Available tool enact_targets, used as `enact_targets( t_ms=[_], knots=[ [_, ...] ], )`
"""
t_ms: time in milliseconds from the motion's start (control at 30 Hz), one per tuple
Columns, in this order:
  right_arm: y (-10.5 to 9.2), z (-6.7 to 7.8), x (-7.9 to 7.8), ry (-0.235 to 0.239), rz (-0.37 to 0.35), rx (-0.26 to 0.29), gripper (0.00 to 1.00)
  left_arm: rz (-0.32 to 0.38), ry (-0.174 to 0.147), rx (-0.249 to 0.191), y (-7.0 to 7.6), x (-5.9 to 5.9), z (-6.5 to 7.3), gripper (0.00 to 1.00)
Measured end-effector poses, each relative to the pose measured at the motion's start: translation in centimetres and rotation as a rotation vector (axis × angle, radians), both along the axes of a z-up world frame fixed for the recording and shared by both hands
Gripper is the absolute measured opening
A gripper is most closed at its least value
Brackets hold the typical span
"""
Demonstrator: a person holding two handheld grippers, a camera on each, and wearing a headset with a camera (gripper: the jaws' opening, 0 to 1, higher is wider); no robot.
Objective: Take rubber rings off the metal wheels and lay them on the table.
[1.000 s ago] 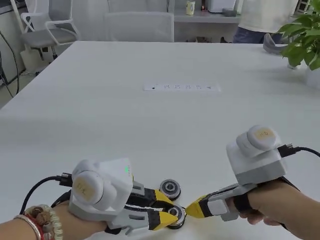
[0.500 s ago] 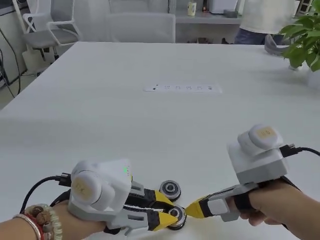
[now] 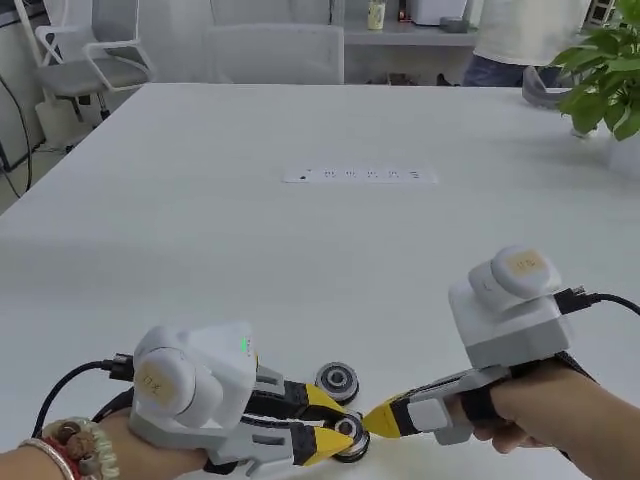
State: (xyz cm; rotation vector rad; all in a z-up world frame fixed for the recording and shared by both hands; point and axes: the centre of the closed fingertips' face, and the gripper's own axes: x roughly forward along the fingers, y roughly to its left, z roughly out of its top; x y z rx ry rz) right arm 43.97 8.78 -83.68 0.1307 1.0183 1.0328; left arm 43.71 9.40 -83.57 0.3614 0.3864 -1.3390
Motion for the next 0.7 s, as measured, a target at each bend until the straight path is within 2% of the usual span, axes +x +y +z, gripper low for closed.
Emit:
enact_targets(
  t_ms=[267,333,367,400,433,467,533,700],
  knots=[
    [0.5,0.4,-0.2,-0.008,0.008,0.020,0.00,0.001,-0.001,0.005,-0.1,0.0,0.0,0.07],
    [1.1,1.0,-0.5,0.010,0.020,0.064,0.00,0.003,-0.001,0.006,-0.1,0.0,0.0,0.07],
    [1.7,1.9,-0.4,-0.012,0.025,0.119,0.00,0.004,-0.002,0.006,-0.1,0.1,0.0,0.07],
    [2.0,2.6,0.0,-0.025,0.012,0.146,0.00,0.005,-0.002,0.006,-0.1,0.1,0.0,0.07],
    [1.5,2.0,-0.3,-0.023,0.020,0.081,0.00,0.010,-0.002,0.006,-0.1,0.1,0.0,0.07],
    [1.5,1.8,-0.1,-0.085,0.055,0.077,0.00,0.010,-0.001,0.007,-0.1,0.1,-0.1,0.07],
    [1.2,1.7,-0.3,-0.044,0.037,0.080,0.00,0.011,-0.001,0.005,-0.1,0.1,0.0,0.07],
    [0.3,1.5,-0.1,-0.017,0.004,0.087,0.00,0.015,-0.002,0.008,0.0,0.2,0.0,0.07]
  ],
)
